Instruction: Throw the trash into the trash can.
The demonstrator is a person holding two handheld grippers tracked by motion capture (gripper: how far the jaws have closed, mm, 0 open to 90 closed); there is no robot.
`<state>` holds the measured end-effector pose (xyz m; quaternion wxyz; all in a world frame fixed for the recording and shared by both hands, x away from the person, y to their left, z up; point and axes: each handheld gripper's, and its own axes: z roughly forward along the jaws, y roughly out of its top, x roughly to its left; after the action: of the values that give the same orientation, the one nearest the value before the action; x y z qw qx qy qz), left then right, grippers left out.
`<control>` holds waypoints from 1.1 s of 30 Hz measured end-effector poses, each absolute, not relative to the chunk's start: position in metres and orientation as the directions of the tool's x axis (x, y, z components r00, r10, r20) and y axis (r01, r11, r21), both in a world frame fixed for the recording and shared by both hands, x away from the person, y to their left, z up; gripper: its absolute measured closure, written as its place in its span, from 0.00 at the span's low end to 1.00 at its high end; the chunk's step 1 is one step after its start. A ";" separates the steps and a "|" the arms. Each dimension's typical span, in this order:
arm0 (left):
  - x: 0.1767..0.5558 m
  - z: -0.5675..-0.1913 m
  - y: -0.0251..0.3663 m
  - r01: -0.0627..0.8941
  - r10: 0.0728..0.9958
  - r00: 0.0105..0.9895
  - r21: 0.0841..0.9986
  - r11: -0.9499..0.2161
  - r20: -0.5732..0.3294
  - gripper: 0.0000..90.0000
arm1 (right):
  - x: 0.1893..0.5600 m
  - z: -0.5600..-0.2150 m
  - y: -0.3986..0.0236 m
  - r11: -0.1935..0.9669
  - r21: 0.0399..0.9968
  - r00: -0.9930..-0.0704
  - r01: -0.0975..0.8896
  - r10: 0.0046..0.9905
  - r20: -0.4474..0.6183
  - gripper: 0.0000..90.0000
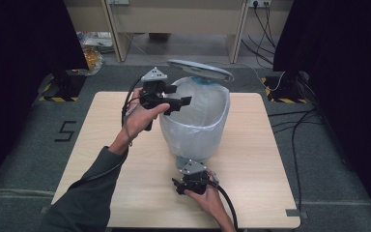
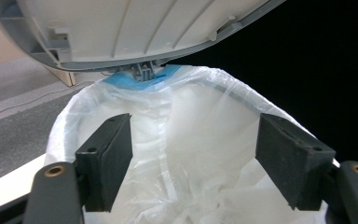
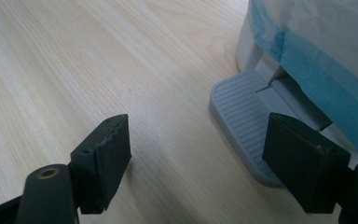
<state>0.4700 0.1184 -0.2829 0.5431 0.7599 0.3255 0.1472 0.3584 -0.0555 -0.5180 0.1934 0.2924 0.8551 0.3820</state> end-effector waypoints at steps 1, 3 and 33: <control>0.470 -0.283 0.121 0.333 0.656 0.744 0.922 -0.197 -0.128 0.28 | 0.358 -0.518 -0.055 0.537 0.766 -0.754 0.353 0.648 -0.108 0.26; 0.469 -0.282 0.125 0.332 0.659 0.741 0.923 -0.196 -0.127 0.27 | 0.358 -0.518 -0.055 0.538 0.766 -0.755 0.352 0.647 -0.108 0.26; 0.455 -0.299 0.206 0.334 0.728 0.672 0.933 -0.132 -0.137 0.20 | 0.358 -0.518 -0.056 0.541 0.766 -0.757 0.348 0.644 -0.110 0.26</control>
<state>0.4545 0.2059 -0.2993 0.5495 0.7308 0.3632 0.1791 0.3585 -0.0557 -0.5180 0.1938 0.2898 0.8560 0.3818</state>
